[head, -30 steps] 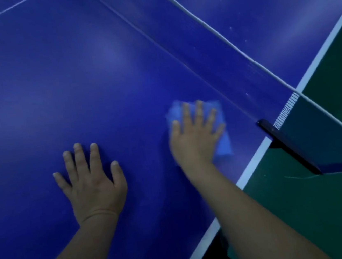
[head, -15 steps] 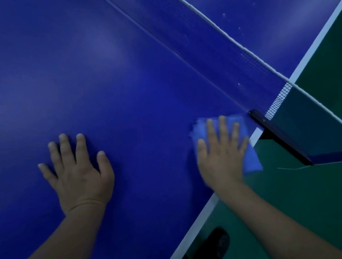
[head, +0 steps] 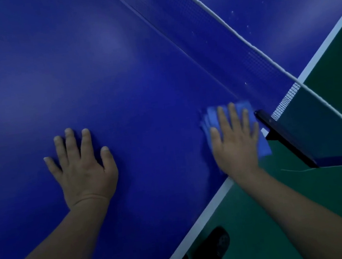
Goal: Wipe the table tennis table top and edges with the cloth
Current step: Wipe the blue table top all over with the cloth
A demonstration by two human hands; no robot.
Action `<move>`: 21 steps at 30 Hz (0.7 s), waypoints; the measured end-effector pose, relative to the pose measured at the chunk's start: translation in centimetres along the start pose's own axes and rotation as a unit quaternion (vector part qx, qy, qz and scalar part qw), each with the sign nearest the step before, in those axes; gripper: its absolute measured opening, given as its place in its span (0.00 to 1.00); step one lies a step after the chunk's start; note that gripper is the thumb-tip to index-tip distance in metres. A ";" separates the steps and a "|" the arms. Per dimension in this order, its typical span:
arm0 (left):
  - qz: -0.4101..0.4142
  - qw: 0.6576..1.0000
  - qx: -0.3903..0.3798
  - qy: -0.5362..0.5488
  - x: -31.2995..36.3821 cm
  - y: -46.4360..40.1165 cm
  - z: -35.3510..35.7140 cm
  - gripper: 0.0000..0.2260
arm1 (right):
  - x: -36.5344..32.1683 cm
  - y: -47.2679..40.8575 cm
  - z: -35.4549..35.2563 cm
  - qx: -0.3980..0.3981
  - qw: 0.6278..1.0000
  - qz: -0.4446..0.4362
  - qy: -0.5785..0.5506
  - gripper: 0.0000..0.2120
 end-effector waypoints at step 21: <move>-0.009 1.000 -0.016 -0.005 -0.1 -0.1 -0.2 0.32 | -12.1 -11.1 -3.7 0.030 0.992 -0.126 -0.006 0.32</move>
Point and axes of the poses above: each hand's wrist, its own y-axis away from the middle knuckle, its own z-axis out of the palm, x = y × z, the point moved 5 cm from there along -y, towards the middle knuckle, and after that the axes turned 13 degrees about -x, right-handed, at the moved point
